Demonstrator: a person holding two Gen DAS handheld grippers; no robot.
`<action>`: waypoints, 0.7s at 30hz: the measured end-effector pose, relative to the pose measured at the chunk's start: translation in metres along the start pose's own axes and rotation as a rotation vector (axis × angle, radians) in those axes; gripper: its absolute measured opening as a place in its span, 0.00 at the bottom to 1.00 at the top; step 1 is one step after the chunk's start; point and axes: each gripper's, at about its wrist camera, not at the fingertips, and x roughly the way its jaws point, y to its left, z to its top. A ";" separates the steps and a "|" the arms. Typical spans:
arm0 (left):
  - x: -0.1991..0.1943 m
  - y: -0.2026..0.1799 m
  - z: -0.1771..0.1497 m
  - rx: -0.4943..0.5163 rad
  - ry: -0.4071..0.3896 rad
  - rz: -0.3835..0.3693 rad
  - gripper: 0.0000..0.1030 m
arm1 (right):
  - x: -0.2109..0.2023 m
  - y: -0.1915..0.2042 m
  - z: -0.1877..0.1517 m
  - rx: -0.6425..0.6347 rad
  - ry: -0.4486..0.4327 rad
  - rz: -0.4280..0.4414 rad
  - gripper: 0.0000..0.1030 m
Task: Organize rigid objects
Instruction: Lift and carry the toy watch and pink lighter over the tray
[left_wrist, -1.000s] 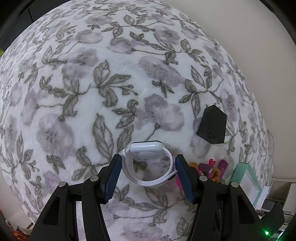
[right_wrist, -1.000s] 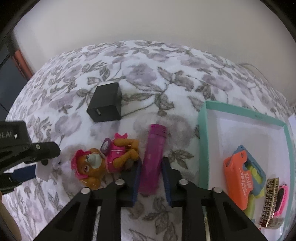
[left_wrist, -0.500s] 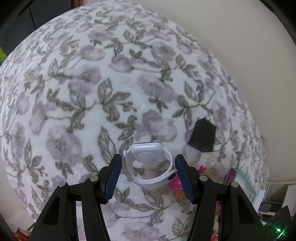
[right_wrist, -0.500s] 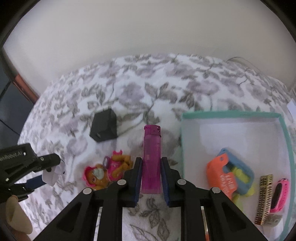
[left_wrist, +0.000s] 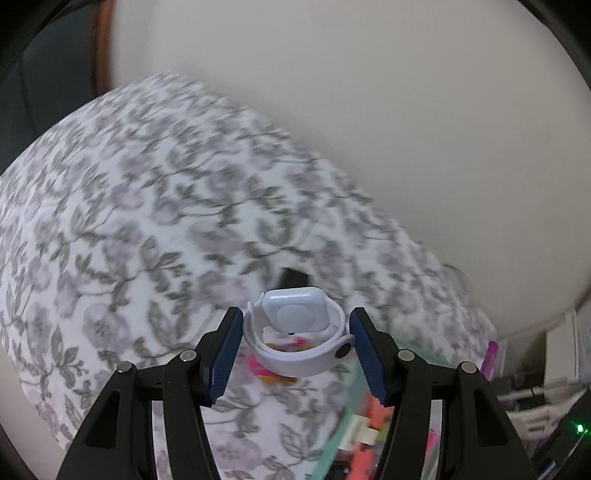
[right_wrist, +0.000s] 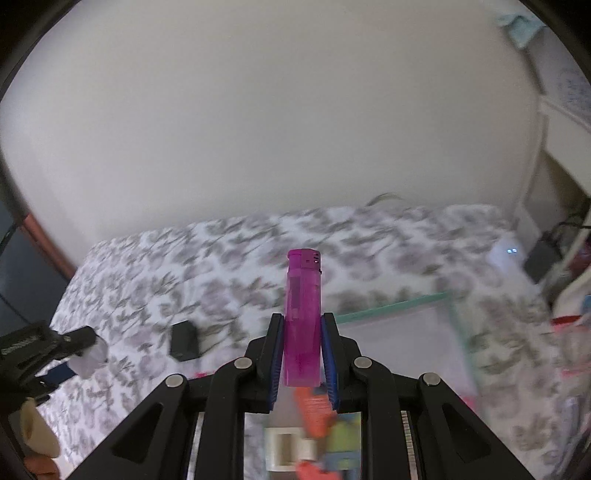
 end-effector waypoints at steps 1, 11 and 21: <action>-0.001 -0.009 -0.003 0.020 0.001 -0.018 0.60 | -0.004 -0.011 0.002 0.016 -0.007 -0.014 0.20; 0.007 -0.110 -0.054 0.271 0.074 -0.124 0.60 | -0.024 -0.082 0.003 0.129 -0.025 -0.137 0.20; 0.057 -0.145 -0.103 0.396 0.190 -0.084 0.60 | 0.037 -0.099 -0.031 0.139 0.193 -0.146 0.20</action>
